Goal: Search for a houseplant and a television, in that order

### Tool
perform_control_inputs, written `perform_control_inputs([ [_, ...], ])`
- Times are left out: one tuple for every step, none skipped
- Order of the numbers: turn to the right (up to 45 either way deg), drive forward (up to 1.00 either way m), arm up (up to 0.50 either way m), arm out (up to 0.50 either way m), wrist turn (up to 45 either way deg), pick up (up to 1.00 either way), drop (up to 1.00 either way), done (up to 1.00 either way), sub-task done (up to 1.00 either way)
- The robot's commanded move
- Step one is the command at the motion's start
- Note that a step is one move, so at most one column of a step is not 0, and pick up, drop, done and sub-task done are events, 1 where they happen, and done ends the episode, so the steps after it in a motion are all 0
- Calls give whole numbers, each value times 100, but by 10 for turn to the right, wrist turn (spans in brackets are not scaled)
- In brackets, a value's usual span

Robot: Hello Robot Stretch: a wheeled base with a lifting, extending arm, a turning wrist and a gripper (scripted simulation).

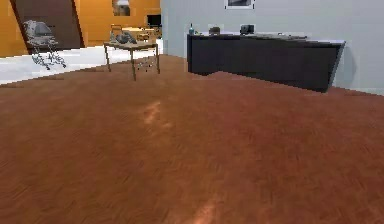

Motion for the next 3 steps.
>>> perform_control_inputs([
  [0, 40, 0, 0, 0, 0, 0, 0, 0],
  [-270, 0, 0, 0, 0, 0, 0, 0, 0],
  [-30, 0, 0, 0, 0, 0, 0, 0, 0],
])
